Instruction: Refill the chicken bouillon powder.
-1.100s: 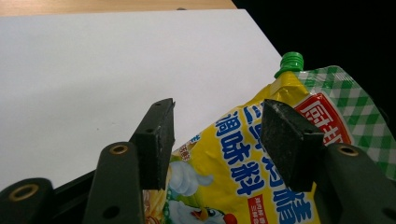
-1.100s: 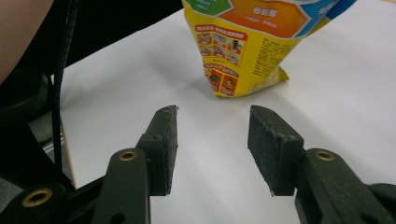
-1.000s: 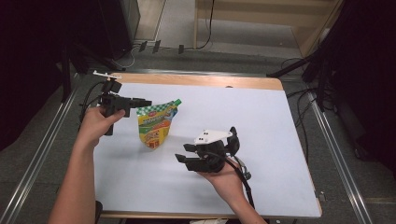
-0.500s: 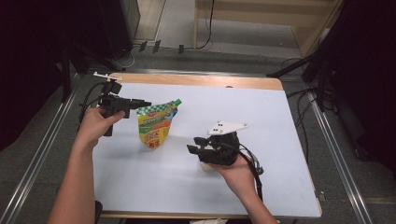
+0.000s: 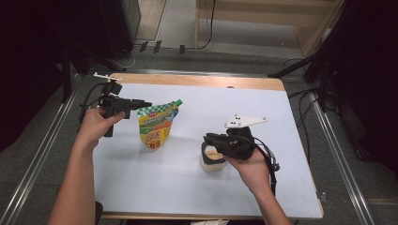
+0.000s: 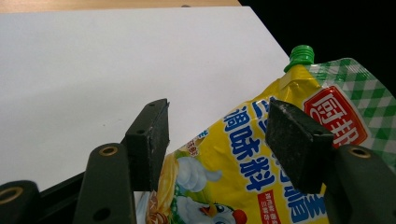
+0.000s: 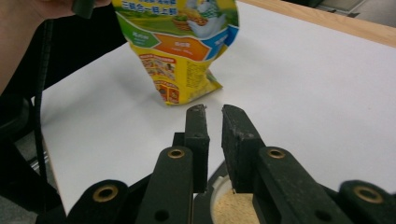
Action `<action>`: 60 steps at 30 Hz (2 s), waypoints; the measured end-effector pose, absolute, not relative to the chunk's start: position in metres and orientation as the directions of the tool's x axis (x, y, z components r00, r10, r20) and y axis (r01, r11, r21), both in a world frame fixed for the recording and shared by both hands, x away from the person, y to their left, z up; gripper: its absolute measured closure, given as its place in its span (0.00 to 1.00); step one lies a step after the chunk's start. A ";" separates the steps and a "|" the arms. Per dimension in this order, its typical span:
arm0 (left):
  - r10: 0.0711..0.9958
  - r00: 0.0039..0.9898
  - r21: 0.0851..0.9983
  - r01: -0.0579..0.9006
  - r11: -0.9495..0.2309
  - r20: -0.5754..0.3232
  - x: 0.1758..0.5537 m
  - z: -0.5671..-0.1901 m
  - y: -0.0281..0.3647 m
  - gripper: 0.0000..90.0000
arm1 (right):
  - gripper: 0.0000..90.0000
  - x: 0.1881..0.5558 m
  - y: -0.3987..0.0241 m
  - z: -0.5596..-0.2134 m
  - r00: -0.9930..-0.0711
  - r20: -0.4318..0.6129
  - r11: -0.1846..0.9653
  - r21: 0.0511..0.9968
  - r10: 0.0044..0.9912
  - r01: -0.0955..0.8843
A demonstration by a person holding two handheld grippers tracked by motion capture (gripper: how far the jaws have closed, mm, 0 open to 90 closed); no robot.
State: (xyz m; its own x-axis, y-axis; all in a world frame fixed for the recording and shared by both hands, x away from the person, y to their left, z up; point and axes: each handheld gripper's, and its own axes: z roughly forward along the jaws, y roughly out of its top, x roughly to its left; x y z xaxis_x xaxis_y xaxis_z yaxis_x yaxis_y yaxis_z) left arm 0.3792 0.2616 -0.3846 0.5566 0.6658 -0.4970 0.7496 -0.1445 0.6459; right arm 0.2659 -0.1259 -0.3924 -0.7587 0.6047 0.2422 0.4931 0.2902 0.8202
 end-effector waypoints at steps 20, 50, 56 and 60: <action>0.665 0.565 0.656 0.740 -0.148 -0.488 0.378 -0.385 0.261 0.45 | 1.00 0.274 -0.169 -0.376 -0.707 0.247 0.245 0.820 0.662 0.517; 0.665 0.565 0.650 0.744 -0.154 -0.489 0.379 -0.386 0.261 0.43 | 1.00 0.294 -0.197 -0.403 -0.622 0.295 0.207 0.768 0.725 0.606; 0.666 0.566 0.648 0.745 -0.161 -0.486 0.379 -0.387 0.259 0.43 | 1.00 0.294 -0.194 -0.404 -0.631 0.304 0.210 0.766 0.714 0.607; 0.666 0.566 0.651 0.743 -0.156 -0.486 0.379 -0.387 0.260 0.43 | 1.00 0.293 -0.192 -0.405 -0.639 0.307 0.212 0.769 0.705 0.603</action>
State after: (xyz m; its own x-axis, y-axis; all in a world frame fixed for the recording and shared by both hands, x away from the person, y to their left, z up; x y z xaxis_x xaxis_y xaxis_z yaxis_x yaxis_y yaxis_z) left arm 0.3789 0.2599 -0.3869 0.5659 0.6657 -0.4864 0.7428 -0.1556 0.6512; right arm 0.2933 -0.1915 -0.4046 -0.6395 0.7050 0.3066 0.6030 0.2124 0.7690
